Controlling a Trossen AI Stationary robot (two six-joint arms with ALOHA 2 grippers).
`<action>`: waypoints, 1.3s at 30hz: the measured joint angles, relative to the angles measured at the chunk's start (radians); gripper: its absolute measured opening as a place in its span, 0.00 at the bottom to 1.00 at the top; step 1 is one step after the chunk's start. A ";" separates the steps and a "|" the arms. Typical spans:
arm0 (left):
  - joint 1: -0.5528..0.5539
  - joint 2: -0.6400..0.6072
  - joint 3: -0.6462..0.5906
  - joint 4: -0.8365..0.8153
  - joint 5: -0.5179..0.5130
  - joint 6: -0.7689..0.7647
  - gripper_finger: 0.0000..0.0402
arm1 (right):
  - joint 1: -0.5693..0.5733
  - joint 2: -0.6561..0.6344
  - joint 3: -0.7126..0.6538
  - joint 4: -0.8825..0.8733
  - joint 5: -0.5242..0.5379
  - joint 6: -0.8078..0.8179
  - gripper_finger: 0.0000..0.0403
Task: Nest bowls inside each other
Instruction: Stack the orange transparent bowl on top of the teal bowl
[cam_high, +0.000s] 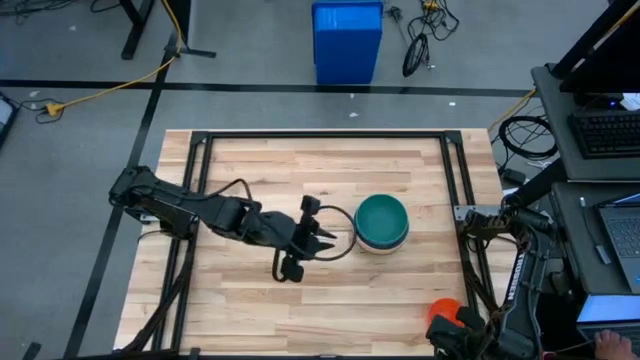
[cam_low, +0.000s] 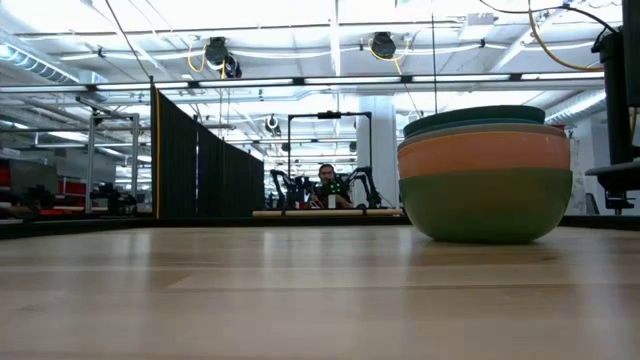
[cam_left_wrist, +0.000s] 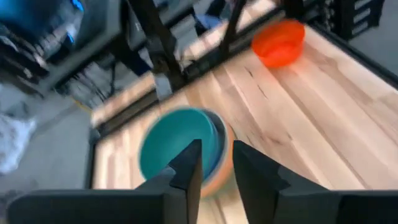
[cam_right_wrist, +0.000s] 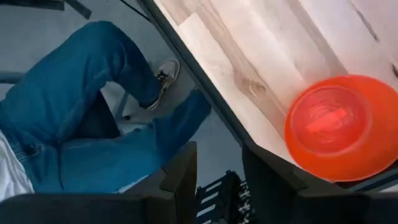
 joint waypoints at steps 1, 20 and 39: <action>-0.008 0.001 0.000 -0.018 -0.005 -0.018 0.22 | 0.001 0.000 0.000 0.001 -0.005 0.000 0.28; -0.115 0.008 -0.001 -0.115 -0.041 -0.207 0.26 | -0.049 0.243 0.000 -0.161 -0.216 -0.003 0.62; -0.189 0.008 -0.001 -0.108 -0.079 -0.285 0.26 | -0.124 0.380 -0.020 -0.208 -0.229 -0.037 0.55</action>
